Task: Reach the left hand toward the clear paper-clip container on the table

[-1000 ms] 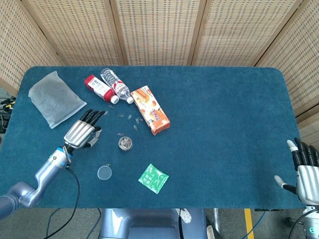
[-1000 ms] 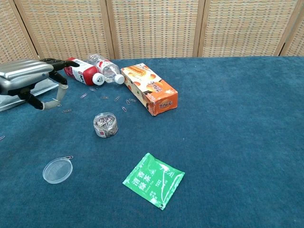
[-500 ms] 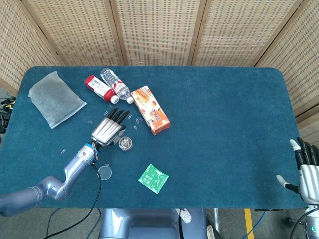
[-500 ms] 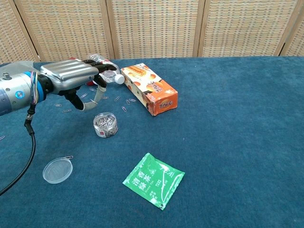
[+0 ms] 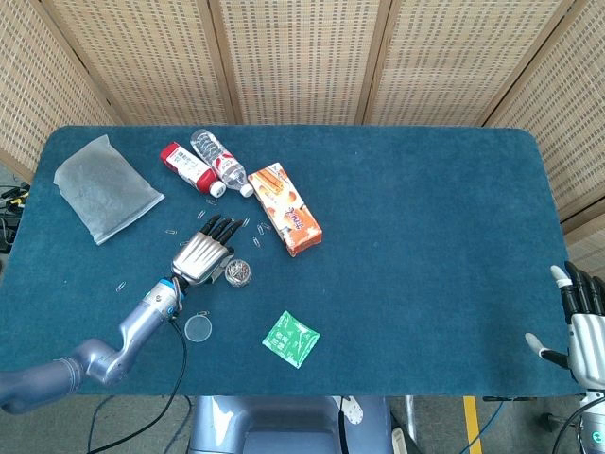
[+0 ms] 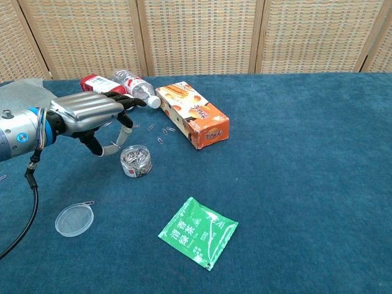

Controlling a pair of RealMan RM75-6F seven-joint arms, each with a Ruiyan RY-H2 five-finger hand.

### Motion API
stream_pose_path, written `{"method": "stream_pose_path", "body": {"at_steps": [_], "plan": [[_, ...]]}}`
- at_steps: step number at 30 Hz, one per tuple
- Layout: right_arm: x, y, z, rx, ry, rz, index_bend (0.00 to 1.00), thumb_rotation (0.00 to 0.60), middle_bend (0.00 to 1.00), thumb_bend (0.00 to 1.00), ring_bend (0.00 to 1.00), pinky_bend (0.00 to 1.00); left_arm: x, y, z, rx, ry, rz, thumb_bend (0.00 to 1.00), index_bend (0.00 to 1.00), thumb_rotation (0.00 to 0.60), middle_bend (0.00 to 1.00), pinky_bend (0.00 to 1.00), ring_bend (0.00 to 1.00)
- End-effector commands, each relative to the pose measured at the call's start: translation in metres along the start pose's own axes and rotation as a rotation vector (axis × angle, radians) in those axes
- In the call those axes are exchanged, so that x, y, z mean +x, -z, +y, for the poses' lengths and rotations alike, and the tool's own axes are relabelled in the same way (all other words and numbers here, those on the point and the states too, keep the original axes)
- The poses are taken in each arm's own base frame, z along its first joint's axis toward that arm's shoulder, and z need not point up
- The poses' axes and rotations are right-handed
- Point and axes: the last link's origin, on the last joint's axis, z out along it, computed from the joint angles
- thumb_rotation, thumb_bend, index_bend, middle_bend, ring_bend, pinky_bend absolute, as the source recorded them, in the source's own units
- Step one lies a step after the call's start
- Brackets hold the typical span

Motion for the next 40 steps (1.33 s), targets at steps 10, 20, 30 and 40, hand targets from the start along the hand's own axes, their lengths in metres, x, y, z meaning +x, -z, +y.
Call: {"method": "stream_pose_path", "body": {"at_steps": [10, 20, 30, 40], "plan": [[0.001, 0.0, 0.0, 0.003, -0.006, -0.002, 0.01, 0.6, 0.0, 0.0, 0.0, 0.0, 0.006, 0.003, 0.005, -0.019, 0.07, 0.011, 0.19, 0.0, 0.6, 0.0, 0.0, 0.0], [0.003, 0.004, -0.002, 0.016, -0.012, 0.005, 0.01, 0.6, 0.0, 0.0, 0.0, 0.0, 0.036, 0.046, -0.038, 0.058, 0.202, 0.161, 0.13, 0.0, 0.6, 0.0, 0.0, 0.0], [0.008, 0.014, -0.006, 0.047, -0.014, 0.02, 0.01, 0.6, 0.0, 0.0, 0.0, 0.0, 0.037, 0.215, -0.089, 0.514, 0.279, 0.249, 0.05, 0.0, 0.6, 0.0, 0.0, 0.0], [0.01, 0.019, -0.01, 0.068, -0.016, 0.022, 0.01, 0.6, 0.0, 0.0, 0.0, 0.0, 0.028, 0.269, -0.095, 0.596, 0.362, 0.235, 0.06, 0.0, 0.6, 0.0, 0.0, 0.0]]}}
